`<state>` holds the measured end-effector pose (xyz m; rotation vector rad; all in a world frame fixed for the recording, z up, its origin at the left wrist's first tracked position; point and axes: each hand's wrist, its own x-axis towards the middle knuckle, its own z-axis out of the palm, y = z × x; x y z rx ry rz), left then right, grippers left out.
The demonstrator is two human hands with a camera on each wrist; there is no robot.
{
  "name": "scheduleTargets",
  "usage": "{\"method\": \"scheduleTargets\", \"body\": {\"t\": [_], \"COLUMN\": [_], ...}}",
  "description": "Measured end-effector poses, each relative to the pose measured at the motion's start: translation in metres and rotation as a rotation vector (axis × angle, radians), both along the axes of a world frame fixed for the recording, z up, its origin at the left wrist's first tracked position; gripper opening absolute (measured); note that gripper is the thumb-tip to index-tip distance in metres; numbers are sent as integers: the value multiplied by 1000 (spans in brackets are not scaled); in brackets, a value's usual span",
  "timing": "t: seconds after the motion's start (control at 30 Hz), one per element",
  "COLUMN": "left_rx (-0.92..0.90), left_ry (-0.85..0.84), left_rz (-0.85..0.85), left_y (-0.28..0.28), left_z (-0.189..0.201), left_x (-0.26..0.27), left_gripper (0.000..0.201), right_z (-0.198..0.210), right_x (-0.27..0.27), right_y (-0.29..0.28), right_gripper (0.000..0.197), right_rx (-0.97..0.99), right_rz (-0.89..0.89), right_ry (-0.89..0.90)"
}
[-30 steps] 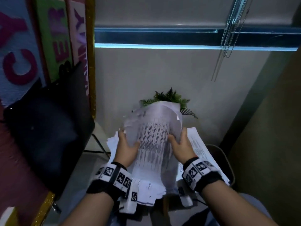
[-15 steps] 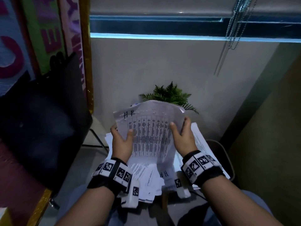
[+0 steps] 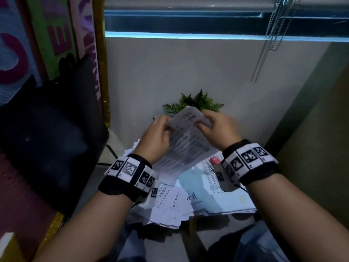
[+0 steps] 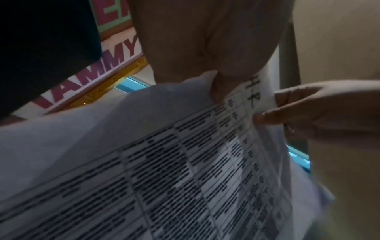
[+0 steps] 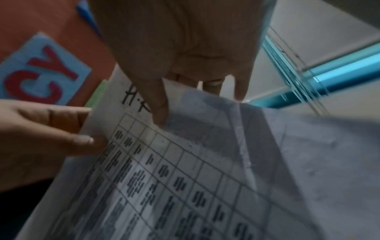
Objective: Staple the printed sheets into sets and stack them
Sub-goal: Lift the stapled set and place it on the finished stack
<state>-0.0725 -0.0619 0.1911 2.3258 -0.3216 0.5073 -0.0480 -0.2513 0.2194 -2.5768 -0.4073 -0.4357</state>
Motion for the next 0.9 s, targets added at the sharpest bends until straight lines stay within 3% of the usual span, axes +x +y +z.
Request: {"method": "scheduleTargets", "body": {"t": [0.07,0.13,0.2,0.27,0.33,0.4,0.43,0.53,0.67,0.77,0.9], "left_rx": [5,37,-81,-389,-829,-1112,-1128,-1074,-900,-801,-750], "left_ry": [11,1,8,81,220,325,342,339,370,436,462], "left_rz": [48,273,511,597,508,359,317,306,446,486,543], "left_y": [7,23,42,60,68,69,69,66,64,52,41], "left_z": [-7,-25,-46,-67,-79,-89,-93,-97,-115,-136,-141], "left_x": [-2,-4,-7,-8,-7,-5,-3,-3,-7,-17,-21], "left_gripper": [19,35,60,92,113,100,93,70,34,32,35], "right_z": [-7,-15,-24,-34,-45,-55,-59,-69,-103,-142,-151], "right_x": [7,11,10,8,6,3,3,-3,-9,-14,-12], "right_y": [-8,-22,-36,-47,-53,-53,-52,-47,-43,-37,-31], "right_gripper": [13,18,20,14,8,9,10,12,12,12,17], "right_rx": [319,591,755,820,878,933,955,1015,1029,750,735], "right_rz": [-22,-88,-108,-139,-167,-190,-192,-171,-201,-353,-394], "right_ry": [112,167,202,242,289,330,345,361,460,546,552]}}
